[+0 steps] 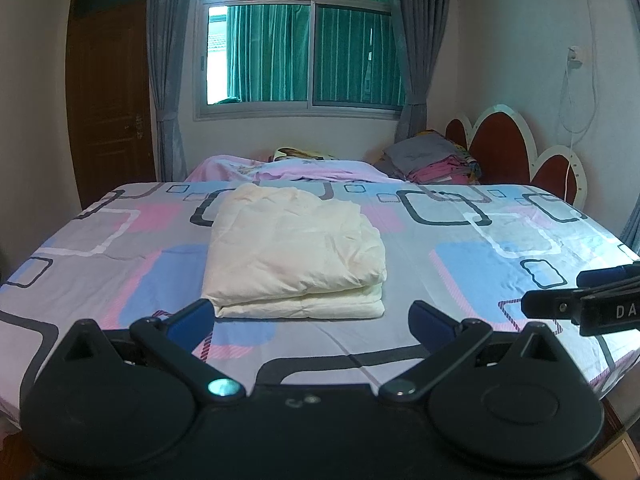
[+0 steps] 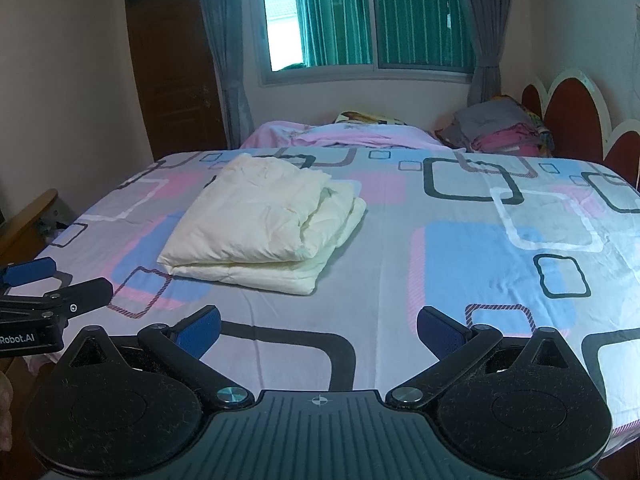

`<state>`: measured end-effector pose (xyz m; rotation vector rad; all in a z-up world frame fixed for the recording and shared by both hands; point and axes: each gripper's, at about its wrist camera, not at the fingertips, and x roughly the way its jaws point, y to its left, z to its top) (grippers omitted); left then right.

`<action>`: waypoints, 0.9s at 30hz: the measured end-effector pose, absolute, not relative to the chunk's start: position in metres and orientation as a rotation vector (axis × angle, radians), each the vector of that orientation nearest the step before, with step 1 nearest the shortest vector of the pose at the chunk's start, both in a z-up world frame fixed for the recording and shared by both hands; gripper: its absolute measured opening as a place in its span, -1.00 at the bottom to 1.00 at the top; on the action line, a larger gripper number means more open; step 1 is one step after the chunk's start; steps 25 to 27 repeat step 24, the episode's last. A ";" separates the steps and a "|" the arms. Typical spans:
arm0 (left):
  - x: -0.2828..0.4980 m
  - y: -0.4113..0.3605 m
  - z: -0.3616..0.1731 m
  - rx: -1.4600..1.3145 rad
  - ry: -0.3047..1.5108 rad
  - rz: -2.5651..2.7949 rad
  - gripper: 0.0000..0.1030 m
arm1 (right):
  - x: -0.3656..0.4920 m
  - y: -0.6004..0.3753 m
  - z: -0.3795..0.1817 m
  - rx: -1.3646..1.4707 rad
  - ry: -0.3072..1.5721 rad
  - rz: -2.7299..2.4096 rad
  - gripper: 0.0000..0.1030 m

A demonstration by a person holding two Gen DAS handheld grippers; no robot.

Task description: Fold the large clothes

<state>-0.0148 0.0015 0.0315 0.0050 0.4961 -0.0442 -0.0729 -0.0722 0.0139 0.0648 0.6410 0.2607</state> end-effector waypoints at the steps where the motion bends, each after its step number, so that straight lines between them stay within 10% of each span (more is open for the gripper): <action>1: -0.015 0.002 0.031 0.005 0.496 -0.045 1.00 | -0.073 -0.073 0.014 0.065 0.640 0.261 1.00; 27: -0.010 0.001 0.034 0.001 0.474 -0.037 0.99 | -0.073 -0.074 0.015 0.062 0.639 0.270 1.00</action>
